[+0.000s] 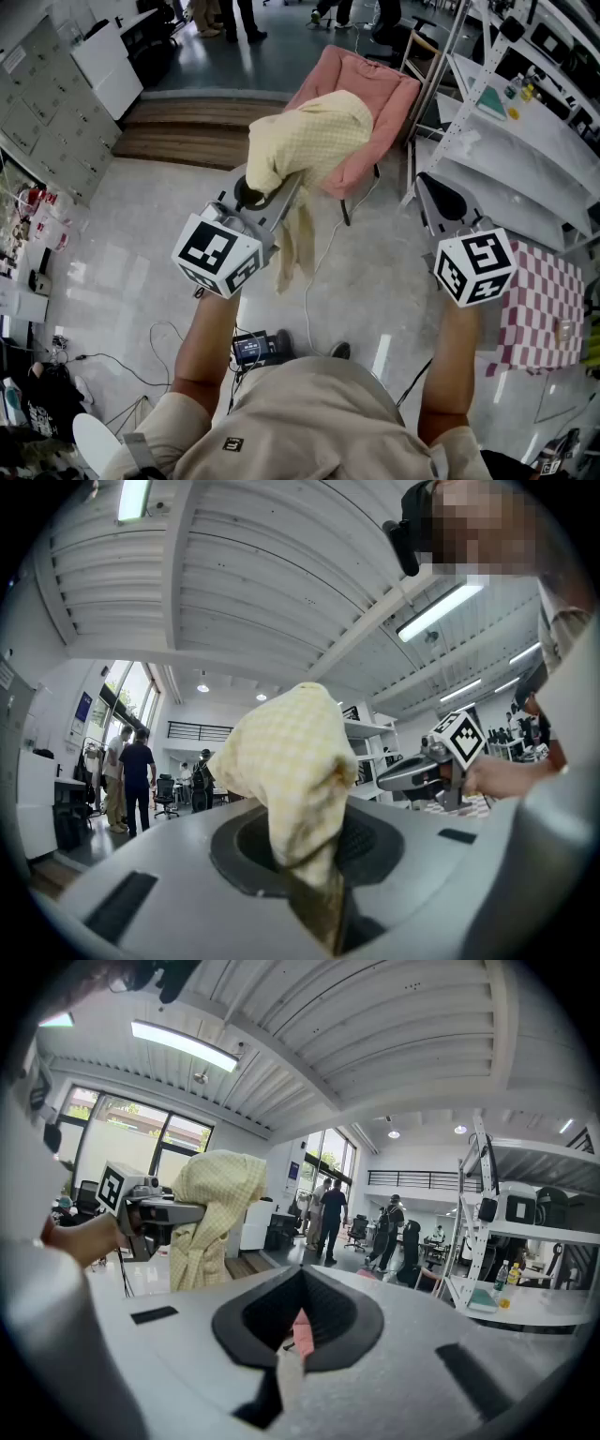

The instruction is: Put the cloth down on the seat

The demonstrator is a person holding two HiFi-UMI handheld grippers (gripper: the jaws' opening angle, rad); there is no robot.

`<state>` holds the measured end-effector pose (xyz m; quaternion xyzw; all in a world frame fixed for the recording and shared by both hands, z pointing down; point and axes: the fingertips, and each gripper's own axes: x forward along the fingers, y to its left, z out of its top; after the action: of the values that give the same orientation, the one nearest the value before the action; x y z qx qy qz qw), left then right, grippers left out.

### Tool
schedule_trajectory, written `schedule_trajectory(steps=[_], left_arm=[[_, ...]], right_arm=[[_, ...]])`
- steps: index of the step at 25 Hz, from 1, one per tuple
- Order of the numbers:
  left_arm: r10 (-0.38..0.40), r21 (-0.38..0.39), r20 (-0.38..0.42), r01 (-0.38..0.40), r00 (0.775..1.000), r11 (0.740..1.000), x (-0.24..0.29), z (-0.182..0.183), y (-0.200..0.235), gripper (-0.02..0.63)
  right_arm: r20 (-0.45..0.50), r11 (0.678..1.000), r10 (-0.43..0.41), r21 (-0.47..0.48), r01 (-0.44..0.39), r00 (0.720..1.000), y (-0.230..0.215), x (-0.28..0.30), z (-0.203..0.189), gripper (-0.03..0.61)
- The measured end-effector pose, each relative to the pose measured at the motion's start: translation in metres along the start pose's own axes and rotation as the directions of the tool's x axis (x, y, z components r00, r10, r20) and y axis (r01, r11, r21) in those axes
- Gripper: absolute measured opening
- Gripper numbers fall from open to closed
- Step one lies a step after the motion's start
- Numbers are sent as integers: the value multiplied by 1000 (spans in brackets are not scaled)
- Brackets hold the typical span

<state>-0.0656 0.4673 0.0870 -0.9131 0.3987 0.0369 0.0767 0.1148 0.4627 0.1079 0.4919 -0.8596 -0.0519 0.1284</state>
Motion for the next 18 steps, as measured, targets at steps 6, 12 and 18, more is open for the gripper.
schedule_trajectory(steps=[6,12,18], left_arm=[[-10,-6,-3,10,1000,1000,-1,-3,9,80],[-27,-14,-7,27,1000,1000,0,-8,20,80],[-44,-24,-10,44,999,999,0,-14,39,80]], right_arm=[[-8,1000,-3,3,3,1000,6,8,0,-11],[-17,1000,-17,10,17,1000,10,18,-2,-11],[-27,999,-35,21,36,999,17,33,-2,-11]])
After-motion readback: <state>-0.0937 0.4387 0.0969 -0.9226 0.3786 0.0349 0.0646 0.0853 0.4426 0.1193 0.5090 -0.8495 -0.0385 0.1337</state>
